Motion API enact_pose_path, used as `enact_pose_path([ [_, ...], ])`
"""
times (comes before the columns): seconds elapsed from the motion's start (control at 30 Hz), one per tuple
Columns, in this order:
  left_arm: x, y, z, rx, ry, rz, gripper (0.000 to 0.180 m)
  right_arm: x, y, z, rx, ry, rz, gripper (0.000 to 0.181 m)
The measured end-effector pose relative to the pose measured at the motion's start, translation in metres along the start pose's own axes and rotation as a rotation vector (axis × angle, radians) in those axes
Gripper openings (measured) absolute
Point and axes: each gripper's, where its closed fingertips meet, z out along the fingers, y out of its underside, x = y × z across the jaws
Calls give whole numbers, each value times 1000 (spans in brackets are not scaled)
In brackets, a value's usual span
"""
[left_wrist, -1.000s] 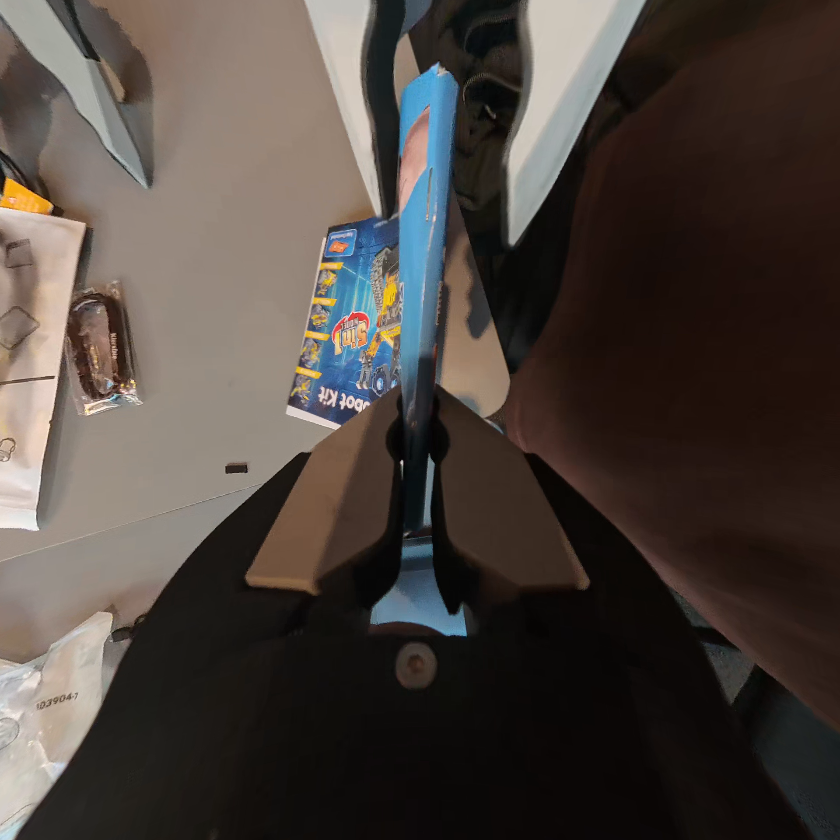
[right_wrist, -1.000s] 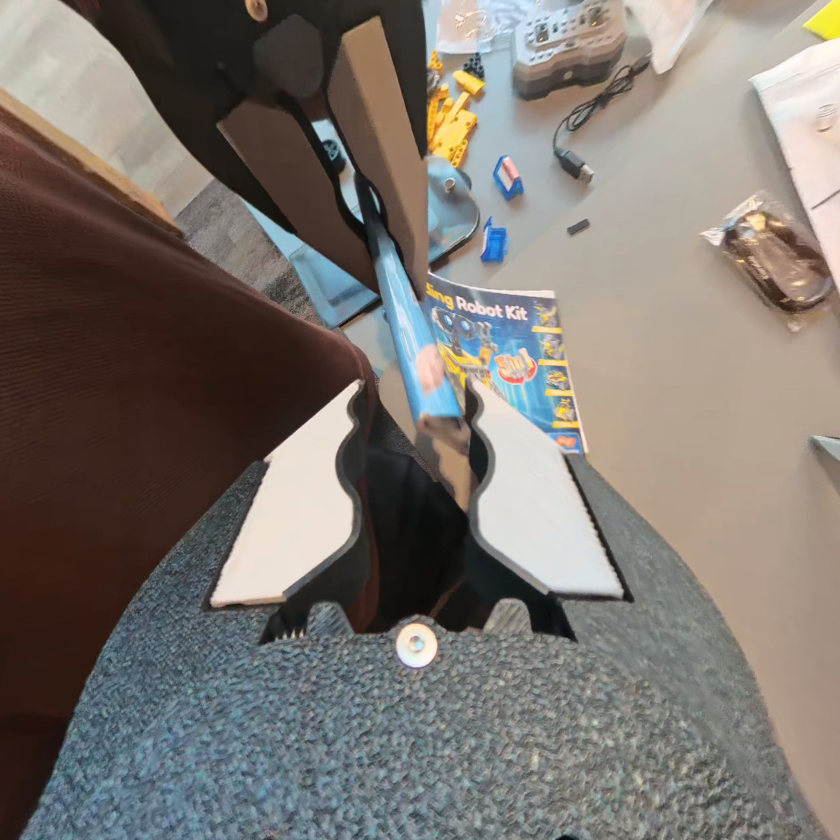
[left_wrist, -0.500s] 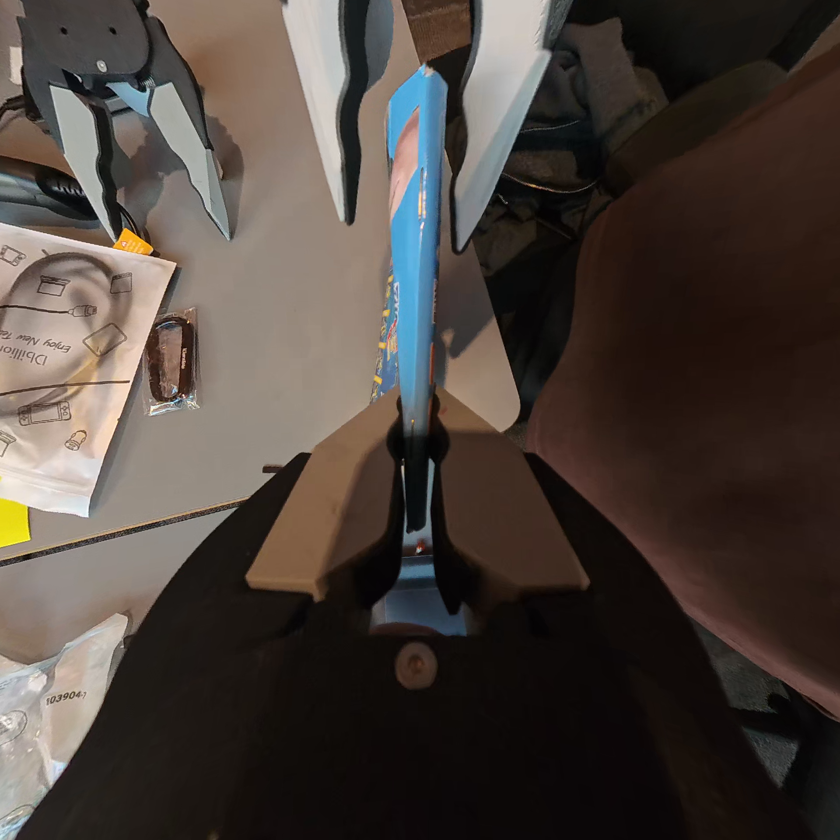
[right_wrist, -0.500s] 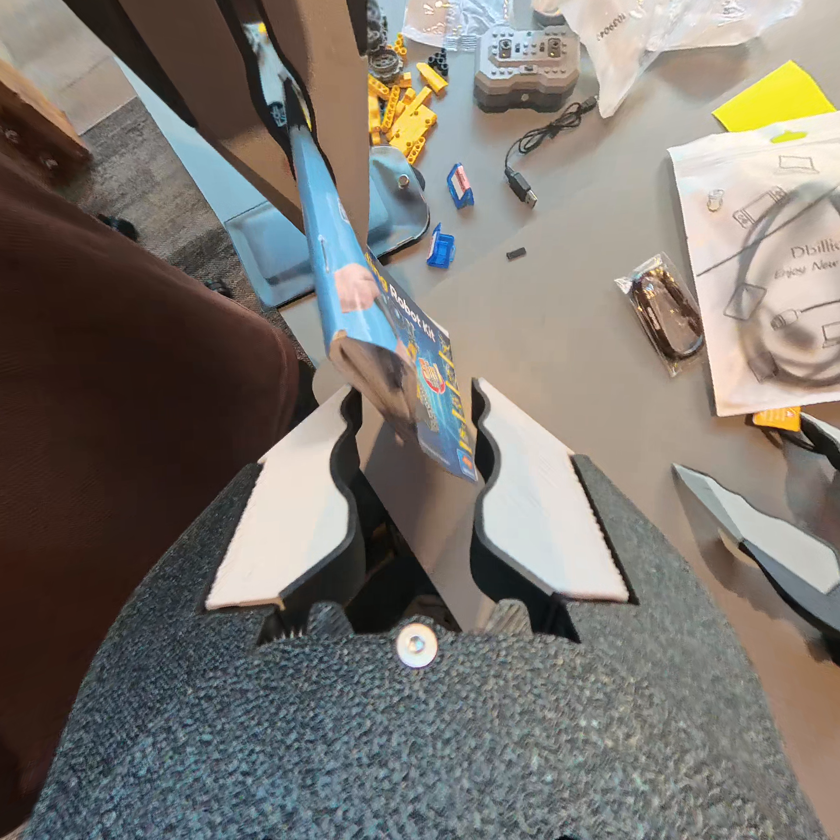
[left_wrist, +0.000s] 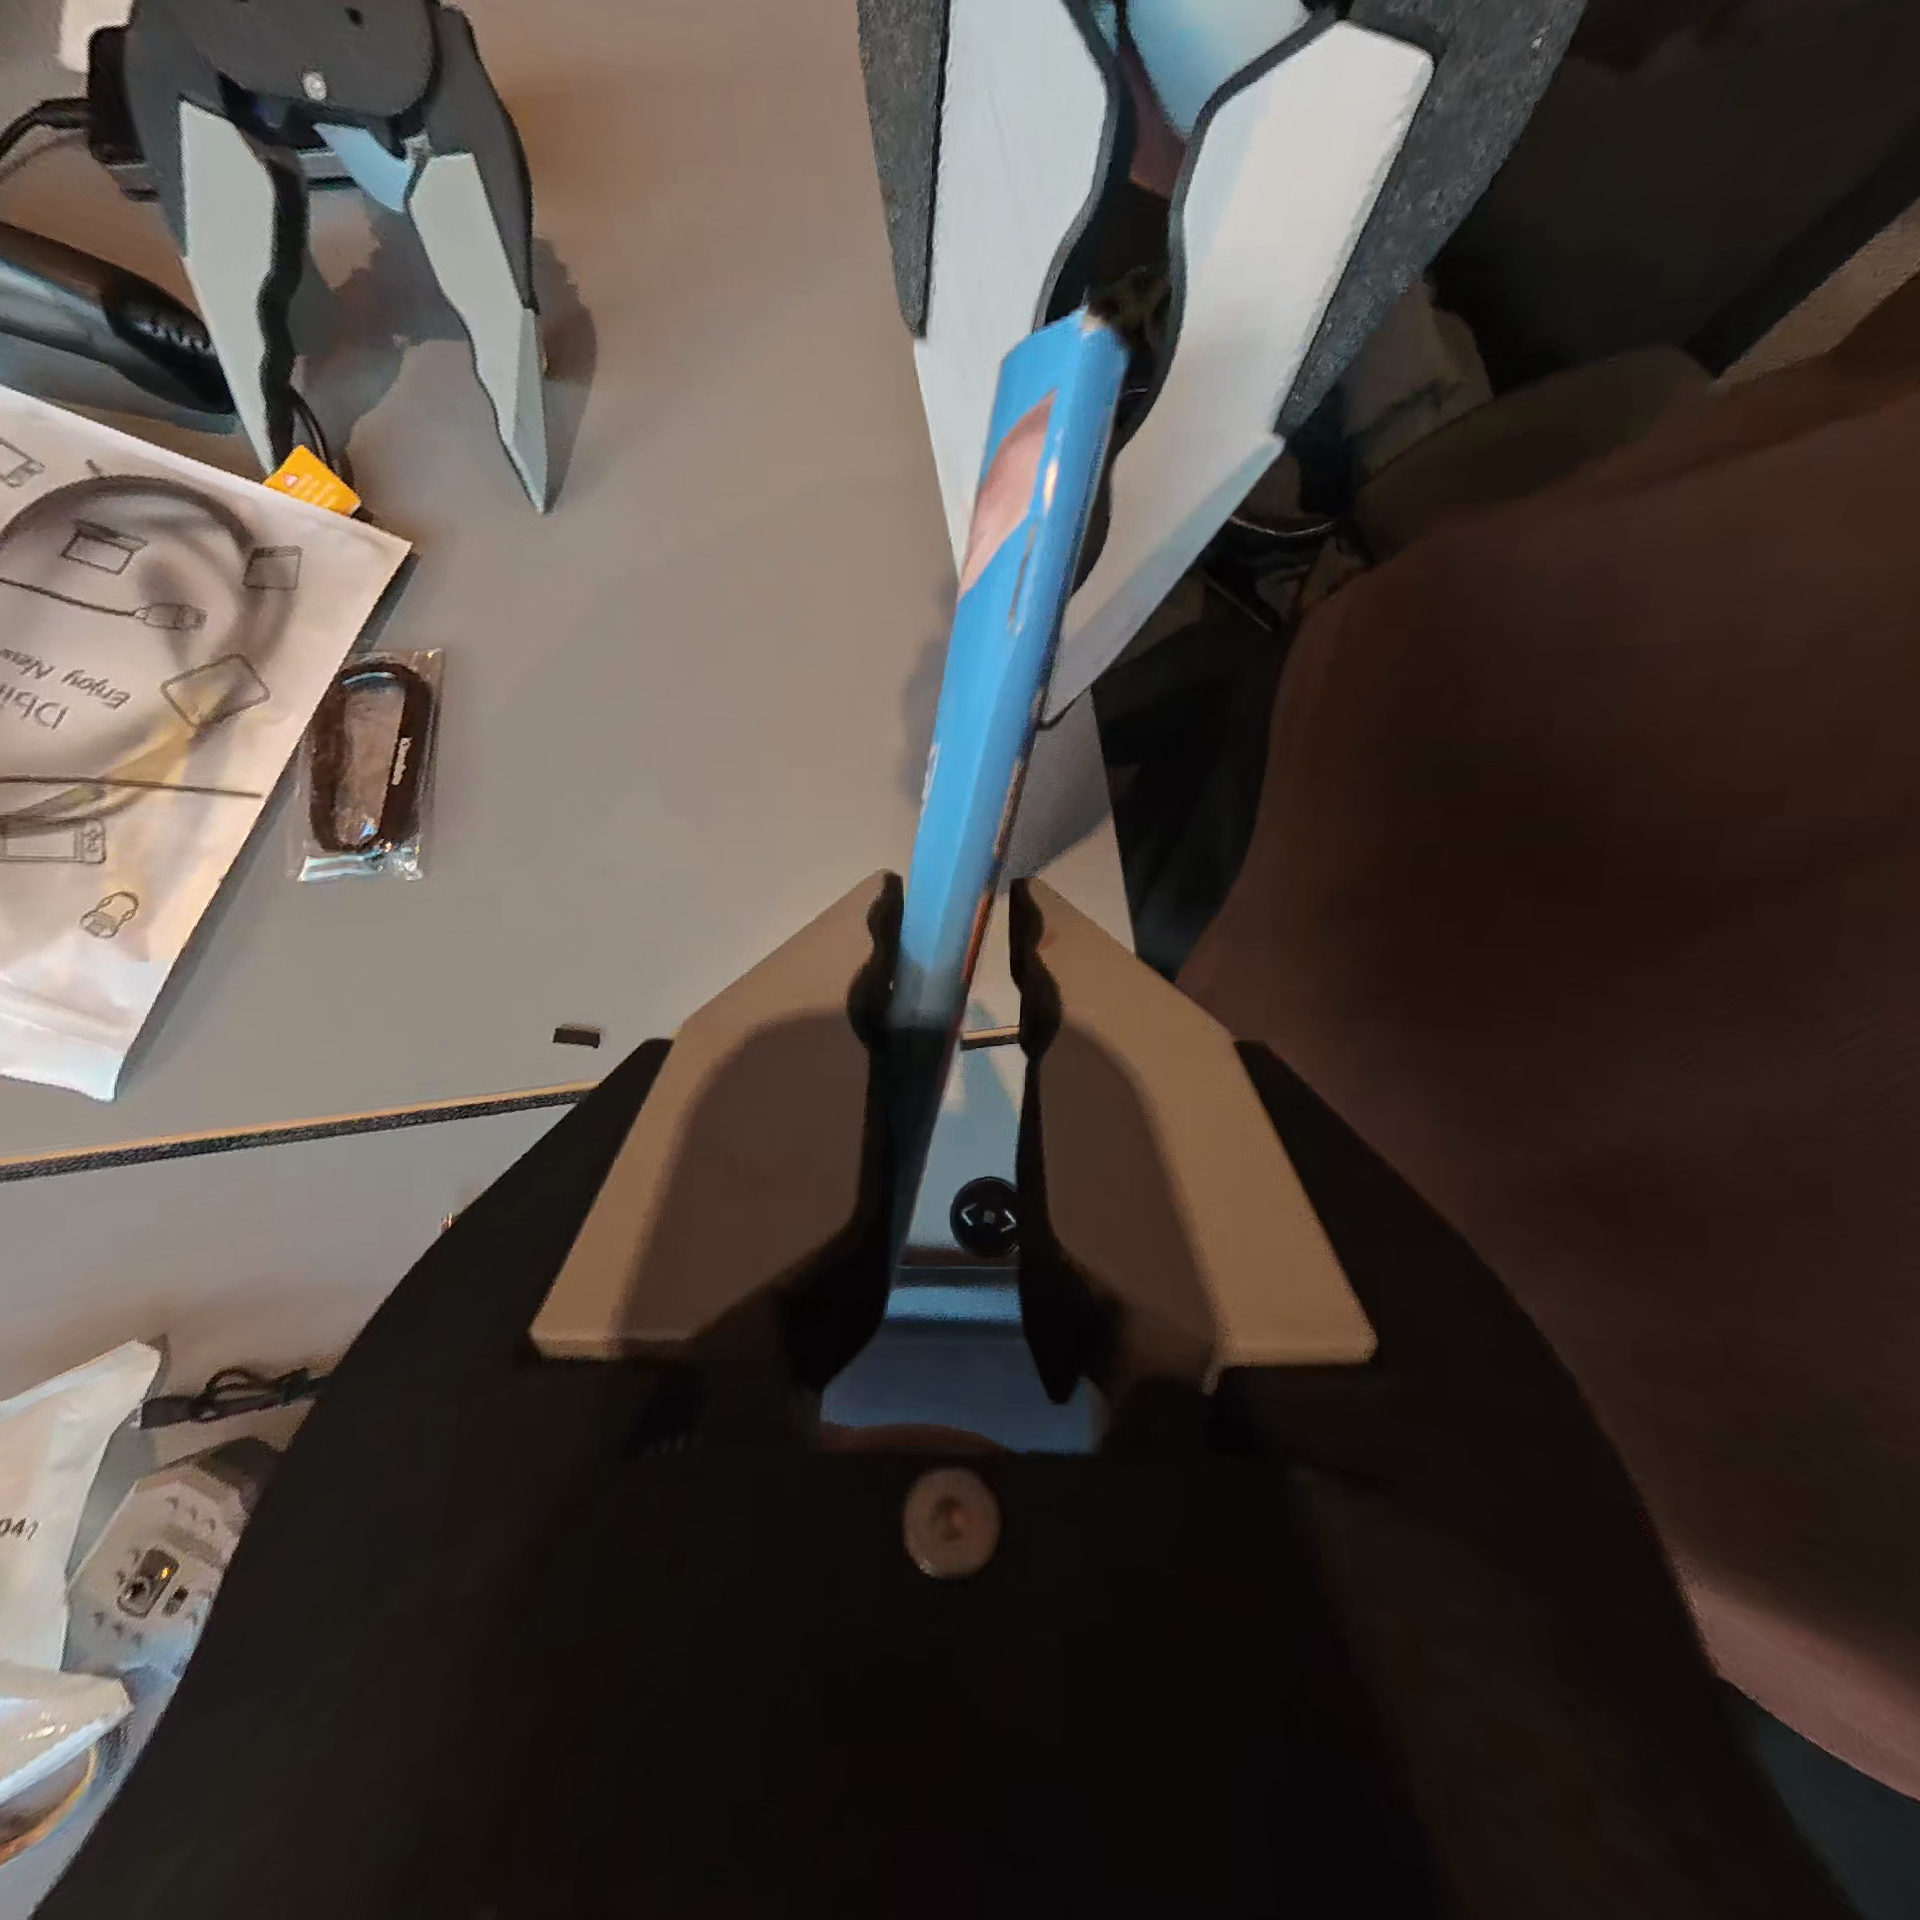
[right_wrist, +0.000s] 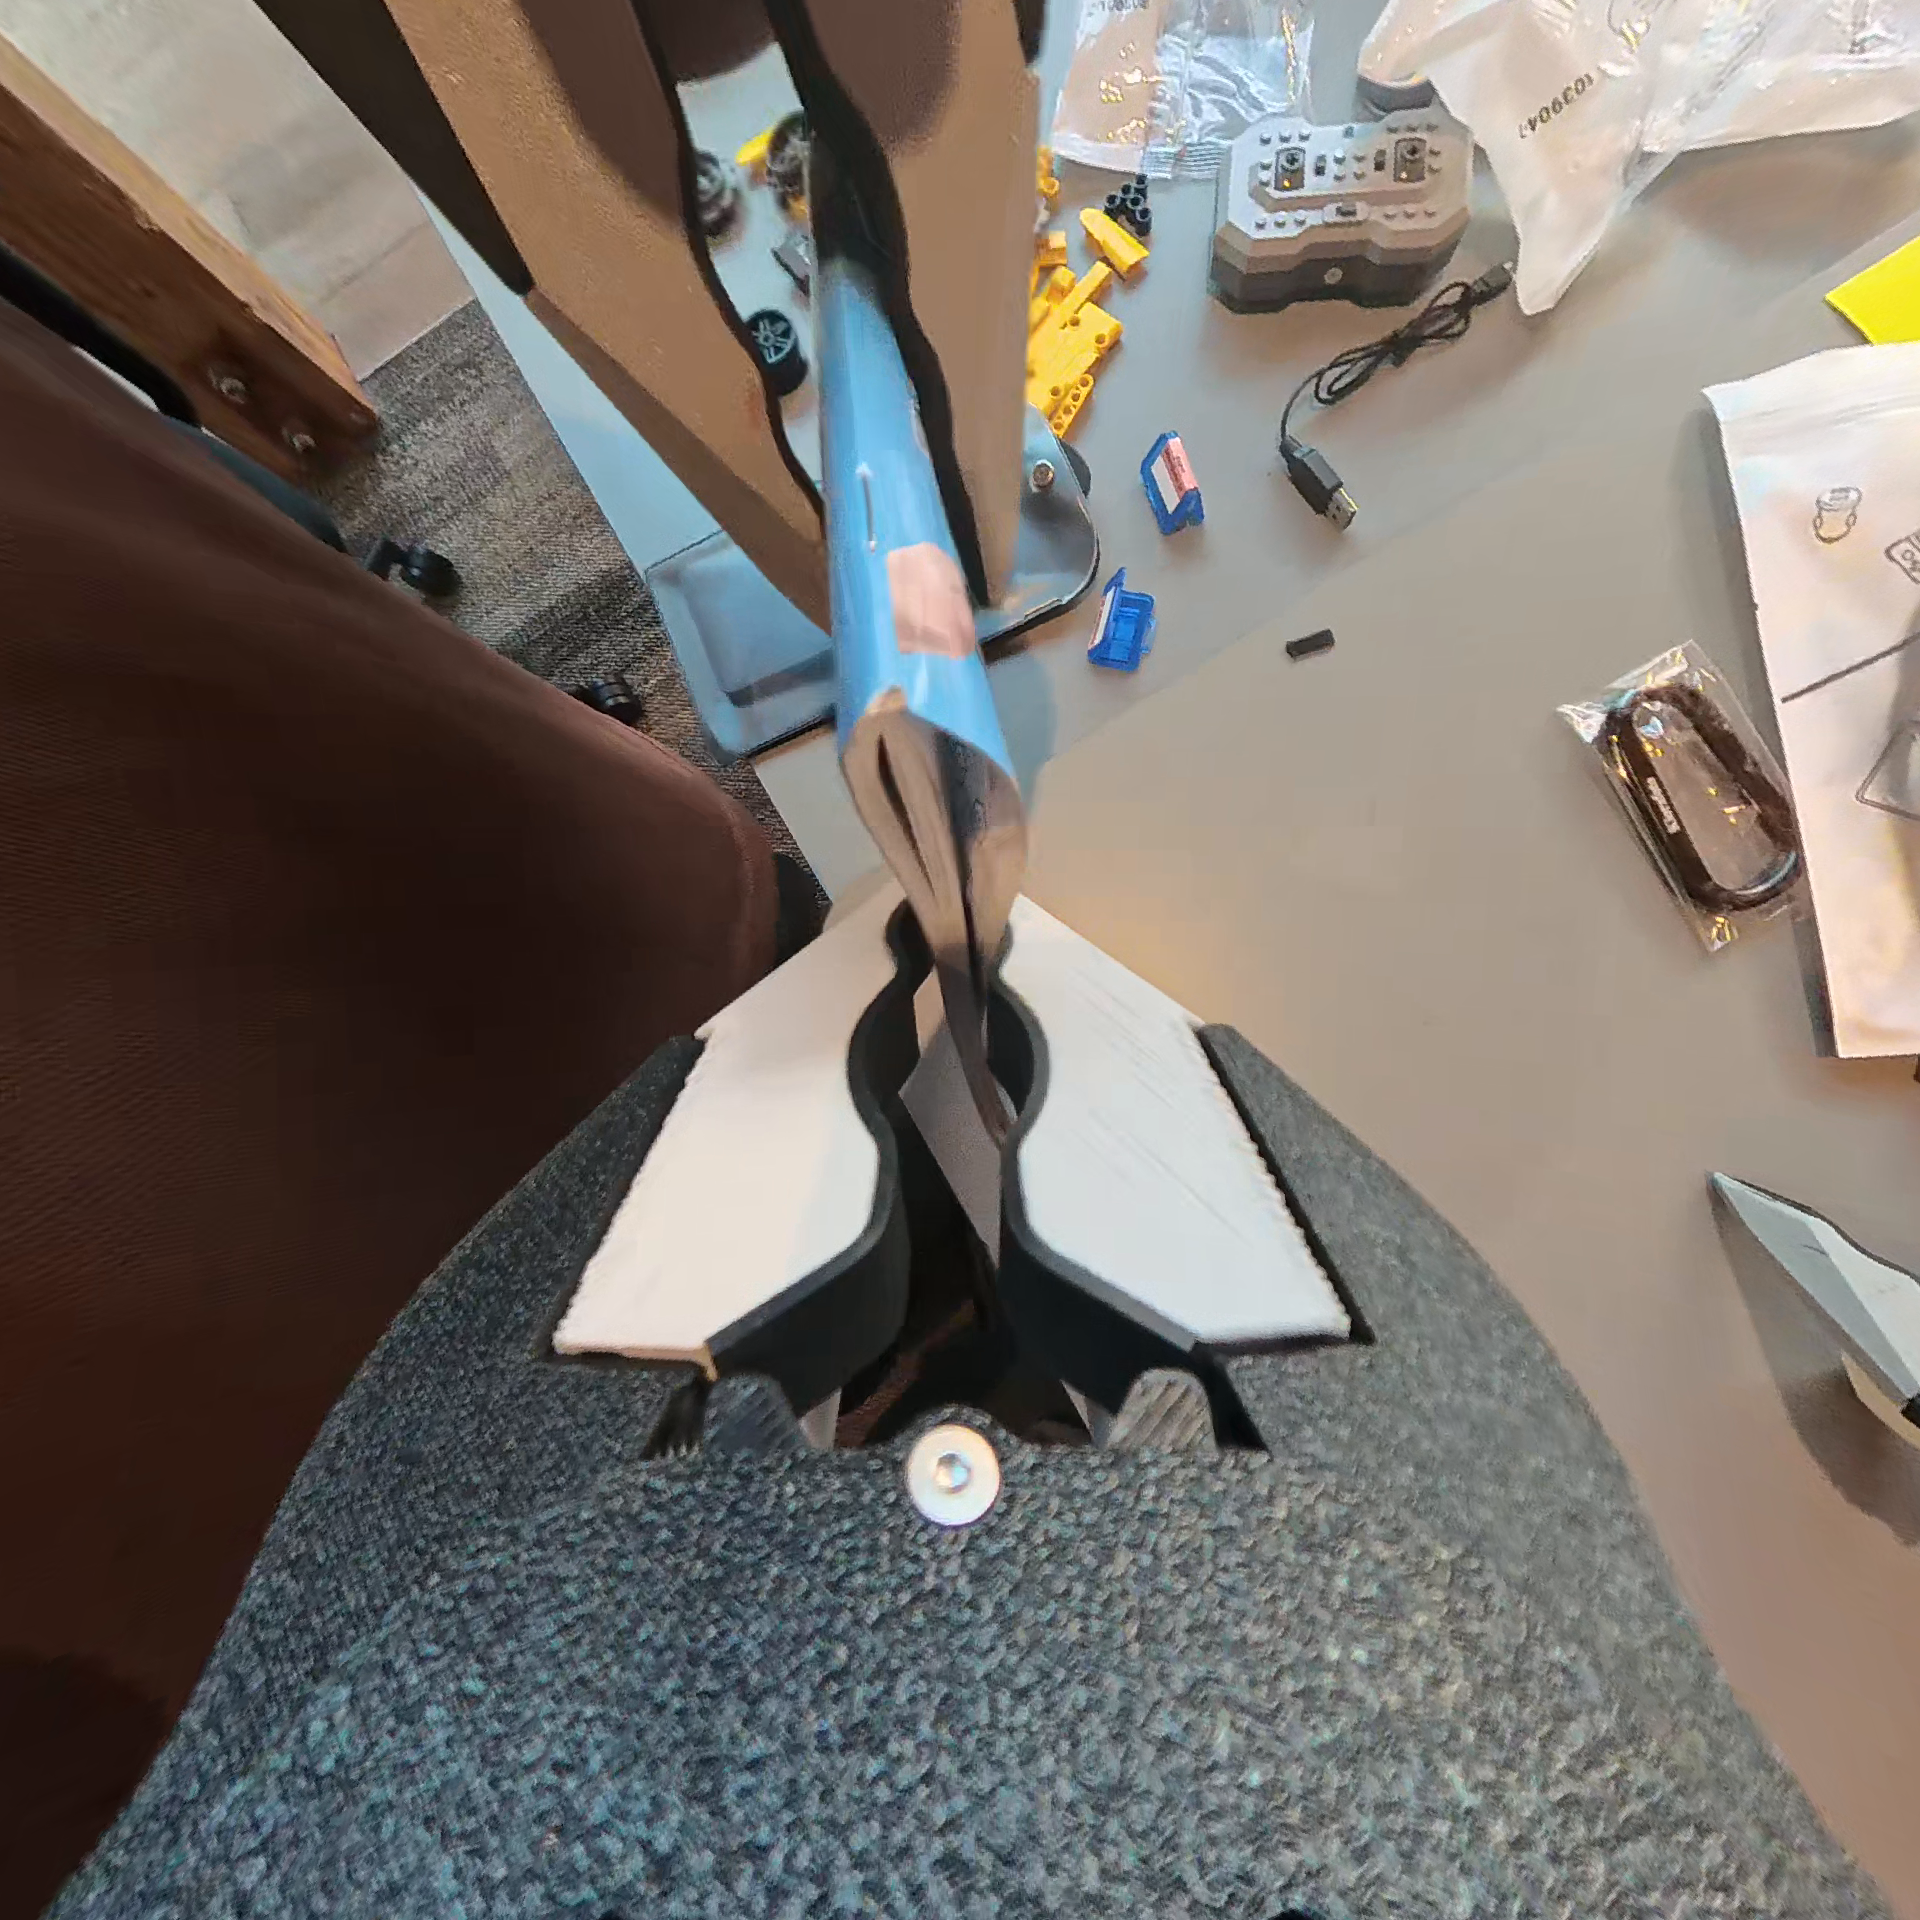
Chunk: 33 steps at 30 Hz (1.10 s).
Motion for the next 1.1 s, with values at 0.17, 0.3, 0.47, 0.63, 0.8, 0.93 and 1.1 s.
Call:
enact_pose_path([
  [0.17,4,-4,8,-51,12,51,13,-3,-3,-2,-23,52,-44,3],
  [0.3,6,-10,7,-31,-6,127,5,0,-4,-9,-14,82,-44,4],
  [0.47,7,-20,2,21,-12,145,4,0,-15,-20,72,44,54,8],
  [0.63,1,-26,-4,50,-31,135,3,9,-13,-21,103,40,144,23],
  [0.8,-2,-40,-19,96,-36,129,3,15,-11,-29,114,40,166,32],
  [0.93,-1,-51,-28,132,-20,124,3,21,-10,-31,104,42,136,14],
  [1.1,-14,-60,-39,178,-58,94,3,26,-25,-41,159,57,143,4],
])
